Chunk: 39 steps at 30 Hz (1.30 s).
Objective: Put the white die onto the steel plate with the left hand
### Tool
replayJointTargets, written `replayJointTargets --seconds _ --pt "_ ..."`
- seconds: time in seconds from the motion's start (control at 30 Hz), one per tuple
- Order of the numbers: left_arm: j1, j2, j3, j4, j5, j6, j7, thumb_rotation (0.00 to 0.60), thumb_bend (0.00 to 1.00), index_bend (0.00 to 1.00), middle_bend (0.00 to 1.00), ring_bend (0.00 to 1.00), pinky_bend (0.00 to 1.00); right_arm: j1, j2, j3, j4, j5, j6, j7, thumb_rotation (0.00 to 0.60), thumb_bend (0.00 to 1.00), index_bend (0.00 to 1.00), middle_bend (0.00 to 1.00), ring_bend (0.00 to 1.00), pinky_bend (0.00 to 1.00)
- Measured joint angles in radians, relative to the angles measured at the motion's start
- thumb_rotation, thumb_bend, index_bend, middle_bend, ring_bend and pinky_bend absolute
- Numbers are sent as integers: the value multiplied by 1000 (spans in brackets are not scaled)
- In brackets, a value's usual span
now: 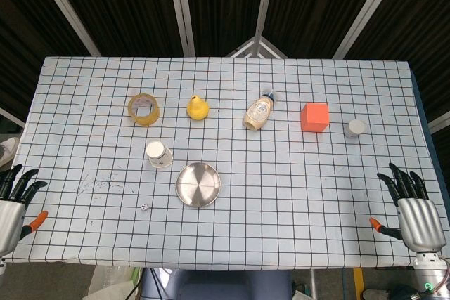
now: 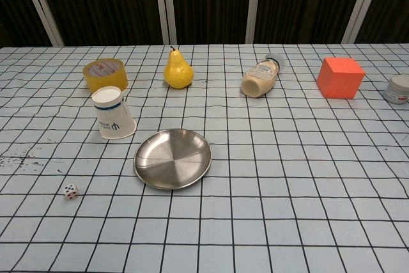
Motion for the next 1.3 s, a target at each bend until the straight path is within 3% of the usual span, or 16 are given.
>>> replayJointTargets --seconds 0.6,1.0,1.13,1.23,1.3 --pt "6 3 -10 -15 4 -33 -10 600 240 325 197 102 148 -4 7 -5 0 1 0 14 600 143 187 34 97 0" --pt "2 -3 -15 -14 0 -72 -20 600 240 322 210 160 156 -6 11 -9 -2 -2 -1 21 600 143 187 34 97 0" --pt "-4 -4 -15 -18 8 -85 -30 600 240 321 309 348 340 -9 15 -7 -2 0 4 31 600 143 187 33 97 0" --pt "-22 -4 -14 -41 27 -105 -73 600 241 330 499 548 557 -10 17 -8 -3 3 4 37 600 143 187 33 97 0" --pt "-44 -1 -19 -67 40 -126 -104 600 241 354 628 638 641 -9 18 -9 -3 4 0 39 600 143 187 33 97 0"
